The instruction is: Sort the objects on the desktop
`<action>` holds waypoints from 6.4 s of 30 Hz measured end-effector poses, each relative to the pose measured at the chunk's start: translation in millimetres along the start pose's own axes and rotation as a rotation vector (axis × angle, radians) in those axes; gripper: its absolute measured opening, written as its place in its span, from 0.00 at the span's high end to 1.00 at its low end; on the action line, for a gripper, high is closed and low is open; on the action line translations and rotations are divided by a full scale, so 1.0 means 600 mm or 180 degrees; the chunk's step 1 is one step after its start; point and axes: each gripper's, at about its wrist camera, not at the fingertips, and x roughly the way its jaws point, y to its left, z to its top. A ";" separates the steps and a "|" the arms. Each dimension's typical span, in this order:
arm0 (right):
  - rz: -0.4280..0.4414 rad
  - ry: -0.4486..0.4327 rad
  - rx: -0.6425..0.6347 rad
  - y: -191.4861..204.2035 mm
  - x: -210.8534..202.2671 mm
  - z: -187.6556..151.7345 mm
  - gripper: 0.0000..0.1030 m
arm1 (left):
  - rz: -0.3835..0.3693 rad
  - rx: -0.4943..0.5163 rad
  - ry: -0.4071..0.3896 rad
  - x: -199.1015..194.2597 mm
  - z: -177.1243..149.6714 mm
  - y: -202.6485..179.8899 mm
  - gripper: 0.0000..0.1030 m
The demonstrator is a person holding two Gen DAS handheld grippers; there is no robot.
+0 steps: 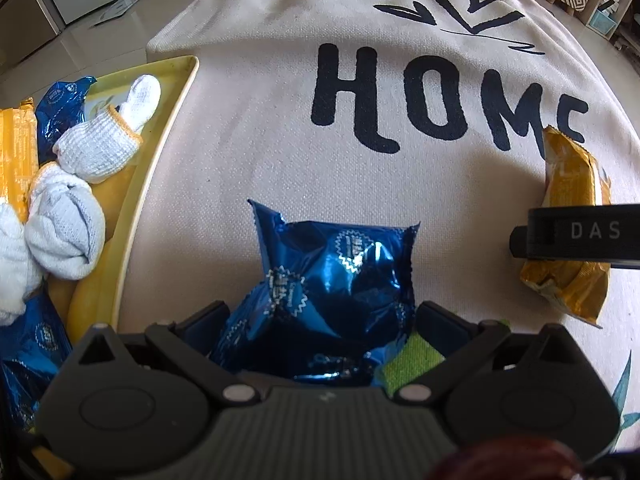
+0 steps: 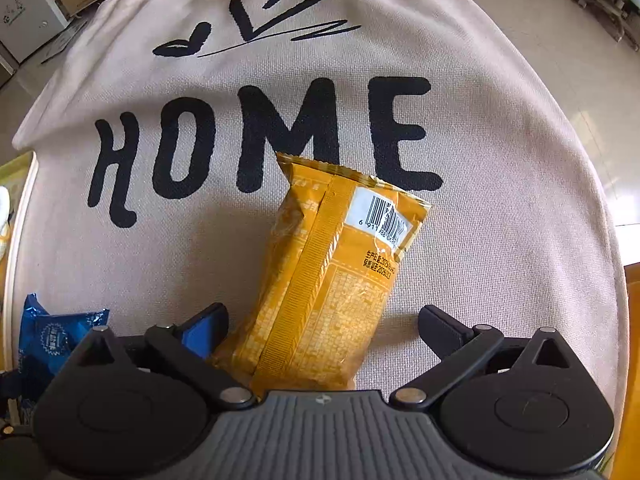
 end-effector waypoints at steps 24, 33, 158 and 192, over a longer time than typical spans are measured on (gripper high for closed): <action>0.0031 -0.0255 0.0025 -0.026 -0.018 0.003 0.29 | -0.0274 -0.0224 -0.0100 -0.014 0.007 0.005 0.09; 0.0312 -0.0316 0.0266 -0.018 -0.042 0.009 0.37 | -0.0515 -0.0453 -0.0099 -0.012 0.024 0.024 0.16; 0.1359 -0.0502 -0.1128 0.409 -0.121 -0.044 0.20 | 0.0194 -0.1658 -0.1352 -0.272 0.114 0.419 0.01; 0.0607 -0.0666 -0.1464 0.244 -0.172 -0.086 0.08 | 0.0441 -0.1193 -0.0664 -0.246 -0.088 0.232 0.01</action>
